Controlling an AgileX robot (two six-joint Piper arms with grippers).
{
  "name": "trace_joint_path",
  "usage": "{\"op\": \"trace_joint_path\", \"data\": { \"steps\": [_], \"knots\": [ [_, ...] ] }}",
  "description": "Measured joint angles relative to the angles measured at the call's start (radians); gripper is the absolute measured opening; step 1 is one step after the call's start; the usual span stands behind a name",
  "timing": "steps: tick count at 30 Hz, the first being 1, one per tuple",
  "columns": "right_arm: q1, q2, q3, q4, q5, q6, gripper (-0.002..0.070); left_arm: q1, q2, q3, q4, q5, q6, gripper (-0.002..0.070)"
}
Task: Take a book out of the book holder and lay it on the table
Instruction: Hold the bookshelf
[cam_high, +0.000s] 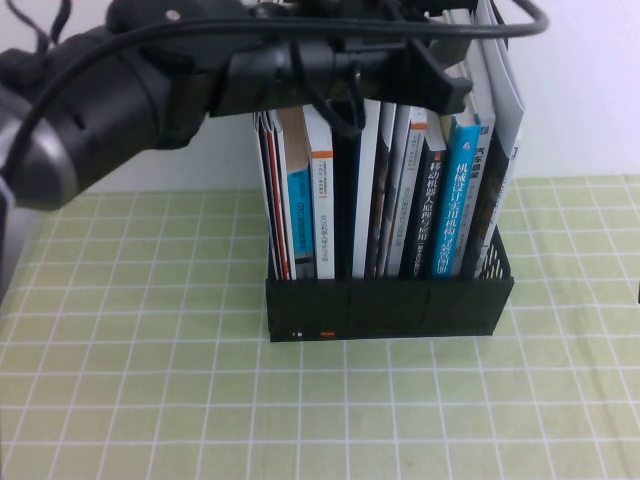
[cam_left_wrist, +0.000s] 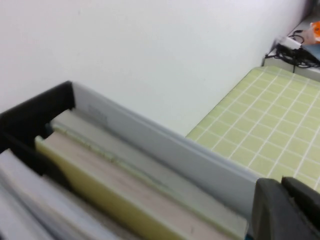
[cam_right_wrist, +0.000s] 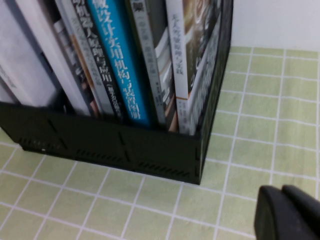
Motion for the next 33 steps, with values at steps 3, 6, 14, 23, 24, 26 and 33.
{"op": "trace_joint_path", "data": {
  "steps": [3,6,14,23,24,26,33],
  "knots": [
    [0.015,0.012,0.000,0.002,-0.003,-0.011,-0.0002,-0.024,0.073,-0.103,0.004,0.014,-0.001,-0.0003],
    [0.016,0.018,0.000,0.000,-0.020,-0.021,-0.0002,-0.039,0.132,-0.188,0.020,0.025,-0.001,-0.0003],
    [0.017,0.025,0.000,-0.007,-0.084,-0.033,-0.0002,-0.051,0.265,-0.348,0.043,0.060,-0.020,-0.0003],
    [0.017,0.102,0.000,0.008,-0.166,-0.033,0.0001,-0.053,0.321,-0.371,0.188,0.078,-0.037,-0.0003],
    [0.017,0.116,0.000,0.015,-0.185,-0.033,0.0008,-0.053,0.319,-0.373,0.207,0.080,-0.051,-0.0003],
    [0.017,0.135,-0.005,0.027,-0.218,-0.033,0.0041,-0.048,0.317,-0.377,0.241,0.086,-0.084,-0.0003],
    [0.017,0.214,-0.086,0.035,-0.338,-0.001,0.0295,0.003,0.309,-0.379,0.302,0.119,-0.201,-0.0003]
  ]
}}
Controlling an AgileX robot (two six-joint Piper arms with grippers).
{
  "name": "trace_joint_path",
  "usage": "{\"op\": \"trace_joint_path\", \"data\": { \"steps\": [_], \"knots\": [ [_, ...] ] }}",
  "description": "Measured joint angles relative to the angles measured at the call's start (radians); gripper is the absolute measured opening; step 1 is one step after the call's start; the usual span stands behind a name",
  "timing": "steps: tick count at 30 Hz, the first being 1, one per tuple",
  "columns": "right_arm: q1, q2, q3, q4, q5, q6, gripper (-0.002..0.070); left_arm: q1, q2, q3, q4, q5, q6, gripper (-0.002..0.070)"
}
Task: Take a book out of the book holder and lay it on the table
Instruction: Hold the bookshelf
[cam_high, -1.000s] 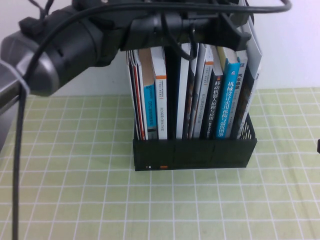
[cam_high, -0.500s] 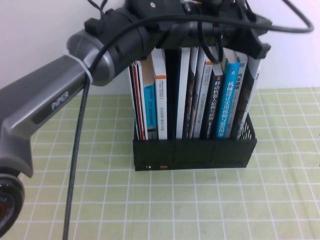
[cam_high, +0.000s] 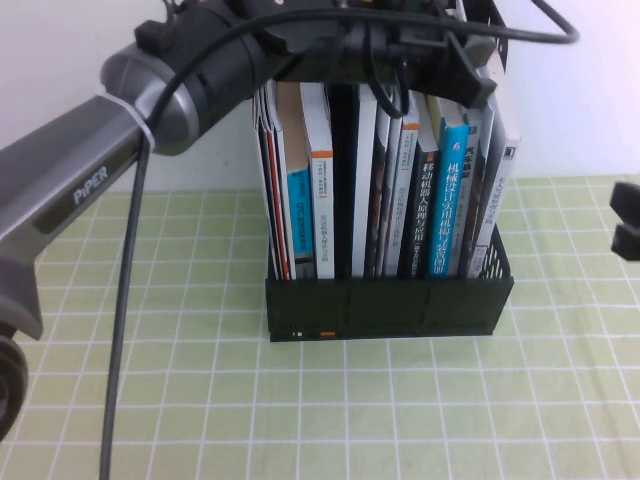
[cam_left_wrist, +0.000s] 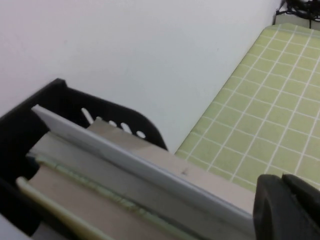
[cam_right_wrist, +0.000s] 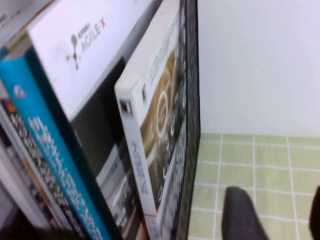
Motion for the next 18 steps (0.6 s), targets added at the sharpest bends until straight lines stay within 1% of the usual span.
{"op": "trace_joint_path", "data": {
  "steps": [3,5,13,15,18],
  "knots": [
    [0.003,0.059,-0.048,-0.037,-0.018,0.015,0.0368,0.018,0.000,0.000,0.004,0.002,-0.009,-0.0003],
    [0.016,0.100,-0.074,-0.075,-0.041,0.030,0.0382,0.025,0.000,0.000,0.019,0.010,-0.011,-0.0003],
    [0.108,0.242,-0.136,-0.238,-0.159,0.066,0.0393,0.030,0.000,0.000,0.025,0.015,-0.024,-0.0003],
    [0.114,0.260,-0.140,-0.241,-0.164,0.066,0.0394,0.030,0.000,0.000,0.025,0.015,-0.025,-0.0003],
    [0.114,0.270,-0.141,-0.197,-0.166,0.032,0.0394,0.030,0.000,0.000,0.025,0.015,-0.026,-0.0003]
  ]
}}
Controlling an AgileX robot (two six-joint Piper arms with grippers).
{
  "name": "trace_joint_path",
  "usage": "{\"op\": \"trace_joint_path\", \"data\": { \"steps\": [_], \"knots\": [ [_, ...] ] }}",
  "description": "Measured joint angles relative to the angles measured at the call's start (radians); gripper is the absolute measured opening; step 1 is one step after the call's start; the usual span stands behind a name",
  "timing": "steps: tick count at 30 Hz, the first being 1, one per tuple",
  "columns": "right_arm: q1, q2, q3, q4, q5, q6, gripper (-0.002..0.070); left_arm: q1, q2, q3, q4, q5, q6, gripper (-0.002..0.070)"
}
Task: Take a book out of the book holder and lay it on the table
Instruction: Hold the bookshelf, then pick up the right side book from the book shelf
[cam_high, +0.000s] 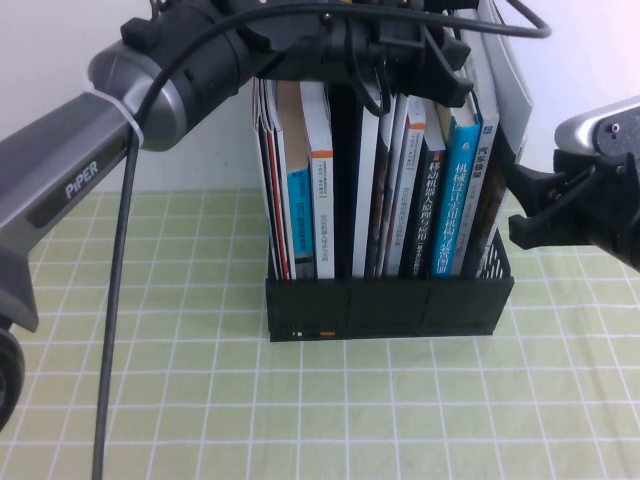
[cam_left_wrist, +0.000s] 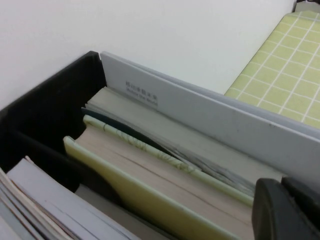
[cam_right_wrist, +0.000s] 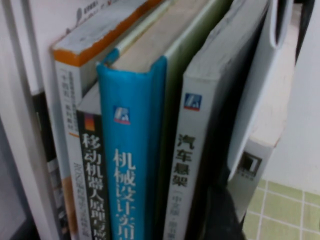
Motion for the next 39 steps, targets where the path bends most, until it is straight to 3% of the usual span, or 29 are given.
{"op": "trace_joint_path", "data": {
  "steps": [8,14,25,34,39],
  "knots": [
    [0.000,0.000,-0.002,0.080,-0.016,-0.075,0.0394,0.000,0.000,0.000,-0.042,0.000,0.007,-0.0003],
    [0.004,-0.075,-0.002,0.083,0.026,-0.075,0.0394,-0.002,0.002,0.000,-0.217,0.014,0.108,-0.0003],
    [0.006,-0.142,-0.002,0.077,0.181,-0.075,0.0394,-0.101,0.022,-0.058,-0.290,-0.029,0.256,-0.0003],
    [0.006,-0.209,-0.002,0.075,0.237,-0.132,0.0395,-0.127,0.087,-0.079,-0.252,-0.030,0.253,-0.0003],
    [0.006,-0.209,-0.002,0.077,0.257,-0.191,0.0395,-0.126,0.074,-0.090,-0.059,-0.026,0.103,-0.0003]
  ]
}}
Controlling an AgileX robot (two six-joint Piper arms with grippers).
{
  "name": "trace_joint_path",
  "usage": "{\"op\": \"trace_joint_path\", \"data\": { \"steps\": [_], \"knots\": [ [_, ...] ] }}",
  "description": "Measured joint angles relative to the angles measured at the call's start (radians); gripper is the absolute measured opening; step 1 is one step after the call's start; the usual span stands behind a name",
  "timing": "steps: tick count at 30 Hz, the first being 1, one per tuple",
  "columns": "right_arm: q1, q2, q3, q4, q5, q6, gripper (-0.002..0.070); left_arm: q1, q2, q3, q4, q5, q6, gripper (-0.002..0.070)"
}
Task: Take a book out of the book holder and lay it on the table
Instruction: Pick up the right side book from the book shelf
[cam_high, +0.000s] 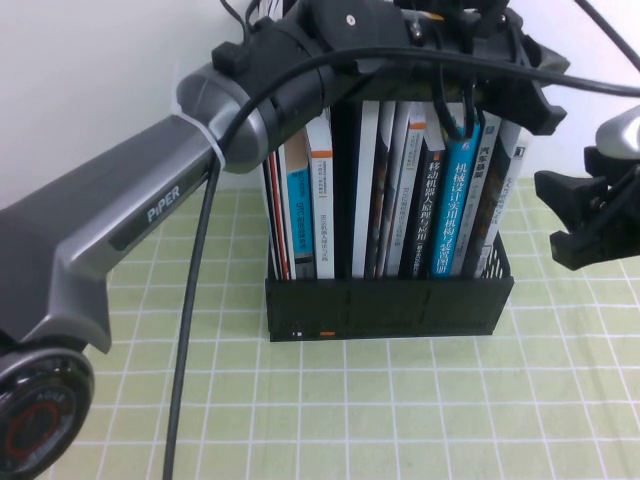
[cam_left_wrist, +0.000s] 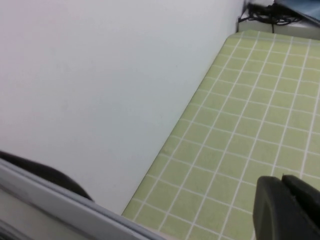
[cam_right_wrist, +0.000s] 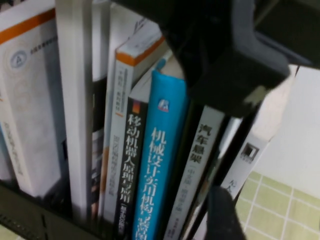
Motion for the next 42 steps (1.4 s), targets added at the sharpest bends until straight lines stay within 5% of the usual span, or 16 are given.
{"op": "trace_joint_path", "data": {
  "steps": [15,36,42],
  "knots": [
    [0.000,0.171,0.000,0.046,-0.251,-0.017,0.0396,0.000,-0.015,0.000,0.117,0.014,-0.096,-0.0003],
    [0.000,0.498,-0.010,-0.061,-0.618,0.314,0.0395,0.004,-0.015,0.000,0.126,-0.002,-0.113,-0.0003],
    [0.000,0.558,-0.094,-0.089,-0.579,0.324,0.0315,0.005,-0.015,0.000,0.127,-0.004,-0.115,-0.0003]
  ]
}}
